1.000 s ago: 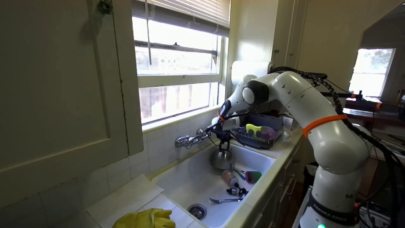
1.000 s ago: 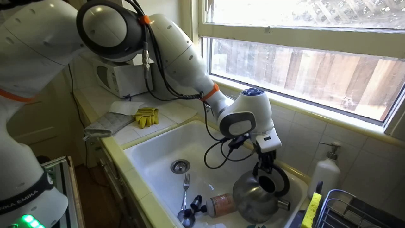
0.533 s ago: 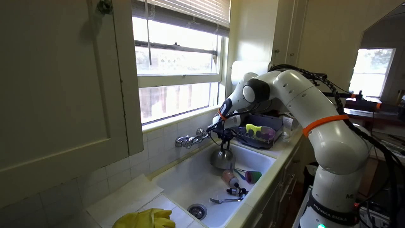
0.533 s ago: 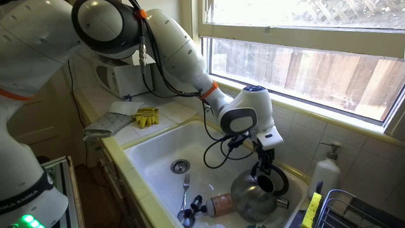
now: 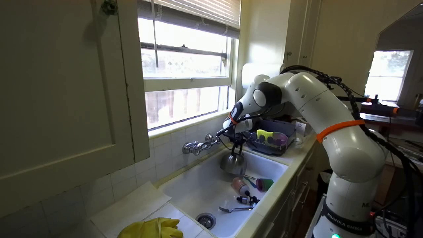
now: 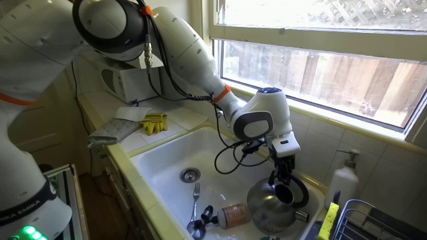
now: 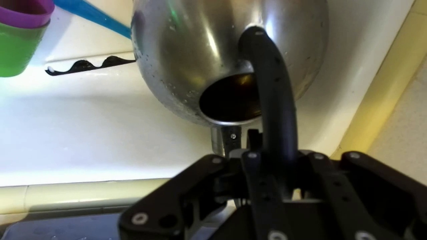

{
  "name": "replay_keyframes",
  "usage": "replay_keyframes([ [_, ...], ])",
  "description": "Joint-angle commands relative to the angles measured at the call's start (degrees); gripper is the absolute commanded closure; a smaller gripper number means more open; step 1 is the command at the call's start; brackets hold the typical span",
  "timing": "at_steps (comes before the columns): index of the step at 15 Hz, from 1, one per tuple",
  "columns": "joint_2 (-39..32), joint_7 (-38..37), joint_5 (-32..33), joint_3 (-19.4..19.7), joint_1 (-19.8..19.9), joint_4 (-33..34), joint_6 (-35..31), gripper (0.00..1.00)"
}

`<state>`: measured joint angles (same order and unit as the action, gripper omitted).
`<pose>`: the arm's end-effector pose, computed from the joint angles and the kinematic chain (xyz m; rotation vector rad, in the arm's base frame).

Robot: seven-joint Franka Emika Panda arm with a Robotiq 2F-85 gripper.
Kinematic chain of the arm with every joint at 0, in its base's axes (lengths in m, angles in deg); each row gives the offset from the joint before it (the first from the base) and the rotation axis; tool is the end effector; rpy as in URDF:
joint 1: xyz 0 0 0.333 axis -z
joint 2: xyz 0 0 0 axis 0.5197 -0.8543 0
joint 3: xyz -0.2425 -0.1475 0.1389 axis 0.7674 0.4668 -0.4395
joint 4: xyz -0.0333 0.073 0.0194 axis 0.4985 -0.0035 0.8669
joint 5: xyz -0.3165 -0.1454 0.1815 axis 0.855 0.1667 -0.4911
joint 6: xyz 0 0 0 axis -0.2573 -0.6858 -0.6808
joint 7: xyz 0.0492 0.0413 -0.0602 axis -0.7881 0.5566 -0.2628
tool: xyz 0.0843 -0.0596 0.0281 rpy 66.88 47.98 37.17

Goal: Put the silver kettle in the sink.

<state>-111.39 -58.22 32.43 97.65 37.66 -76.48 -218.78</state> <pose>0.6342 -0.3150 0.1864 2.2533 -1.9926 0.5070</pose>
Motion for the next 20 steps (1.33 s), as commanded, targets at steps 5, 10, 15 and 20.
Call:
replay_keyframes([
  [5,0.12,-9.23,0.28,1.73,-2.65,-1.9,-3.96,0.98],
  [10,-0.79,-17.92,1.09,4.08,-5.72,-2.96,-4.63,0.98],
  [15,-0.77,-21.76,2.94,5.5,-7.58,-4.93,-4.34,0.98],
  [20,0.57,-19.45,6.85,5.43,-8.32,-7.75,-2.72,0.98],
])
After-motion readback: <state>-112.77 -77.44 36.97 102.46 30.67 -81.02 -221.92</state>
